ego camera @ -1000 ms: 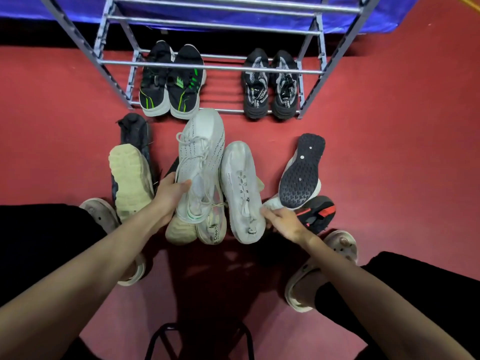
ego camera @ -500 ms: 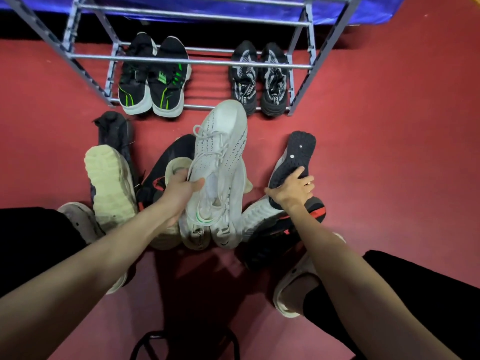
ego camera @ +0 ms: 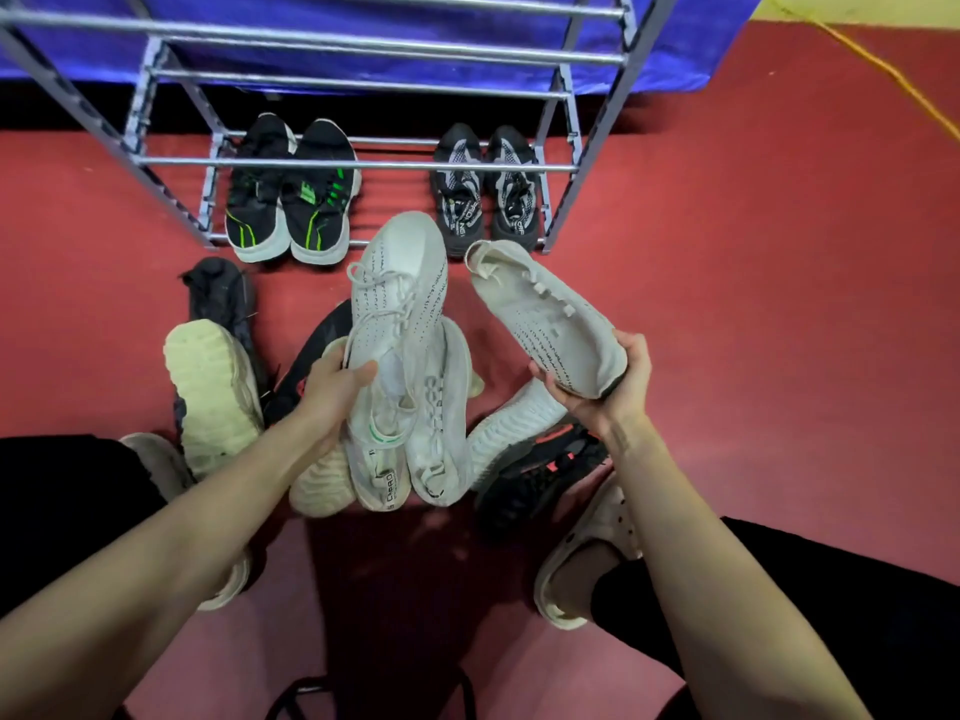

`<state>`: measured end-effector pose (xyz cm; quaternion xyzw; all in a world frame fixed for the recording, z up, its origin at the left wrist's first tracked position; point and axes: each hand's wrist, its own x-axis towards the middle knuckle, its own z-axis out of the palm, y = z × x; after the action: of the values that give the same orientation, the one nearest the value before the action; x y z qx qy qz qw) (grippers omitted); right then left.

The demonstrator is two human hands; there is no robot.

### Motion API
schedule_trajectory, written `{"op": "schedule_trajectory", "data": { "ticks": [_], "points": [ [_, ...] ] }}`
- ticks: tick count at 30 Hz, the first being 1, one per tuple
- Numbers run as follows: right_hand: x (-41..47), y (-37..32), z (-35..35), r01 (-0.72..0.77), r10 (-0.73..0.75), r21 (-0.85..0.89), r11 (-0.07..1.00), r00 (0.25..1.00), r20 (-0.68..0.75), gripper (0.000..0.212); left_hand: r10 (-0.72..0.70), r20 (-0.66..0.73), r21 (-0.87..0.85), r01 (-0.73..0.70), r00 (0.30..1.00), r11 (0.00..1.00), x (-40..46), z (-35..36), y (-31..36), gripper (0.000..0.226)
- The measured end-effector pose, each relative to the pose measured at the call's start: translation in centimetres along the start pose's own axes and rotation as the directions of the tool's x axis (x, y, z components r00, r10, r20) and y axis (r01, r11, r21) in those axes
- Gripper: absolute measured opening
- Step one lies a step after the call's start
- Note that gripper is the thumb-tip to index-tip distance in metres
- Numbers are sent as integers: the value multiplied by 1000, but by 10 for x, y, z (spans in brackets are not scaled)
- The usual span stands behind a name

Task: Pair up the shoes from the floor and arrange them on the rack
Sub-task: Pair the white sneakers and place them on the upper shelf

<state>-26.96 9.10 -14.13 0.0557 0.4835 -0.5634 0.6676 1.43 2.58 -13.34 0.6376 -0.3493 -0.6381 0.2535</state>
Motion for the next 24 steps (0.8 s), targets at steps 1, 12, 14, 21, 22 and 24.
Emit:
{"op": "schedule_trajectory", "data": {
  "ticks": [1,12,14,21,22,24],
  "points": [
    [-3,0,2,-32,31,24,999,999,35,59,-3,-16,-14,3,1000,1000,-2,0,3,39],
    [-37,-22,18,-259,290,-187,948,943,163,71,16,-211,-37,-25,977,999,-27,-14,26,32],
    [-43,-20,18,-256,288,-201,946,945,153,68,-6,-227,-50,-5,974,999,-31,-24,23,32],
    [-50,-14,21,-439,499,-385,812,864,67,67,-35,-245,-56,22,969,998,-28,-62,10,35],
    [-49,-11,26,-471,528,-427,772,849,18,65,-35,-253,-54,22,967,998,-30,-64,11,34],
    [-40,-4,41,-522,572,-521,675,817,-77,59,-43,-260,-63,27,965,998,-34,-66,10,34]
  ]
}}
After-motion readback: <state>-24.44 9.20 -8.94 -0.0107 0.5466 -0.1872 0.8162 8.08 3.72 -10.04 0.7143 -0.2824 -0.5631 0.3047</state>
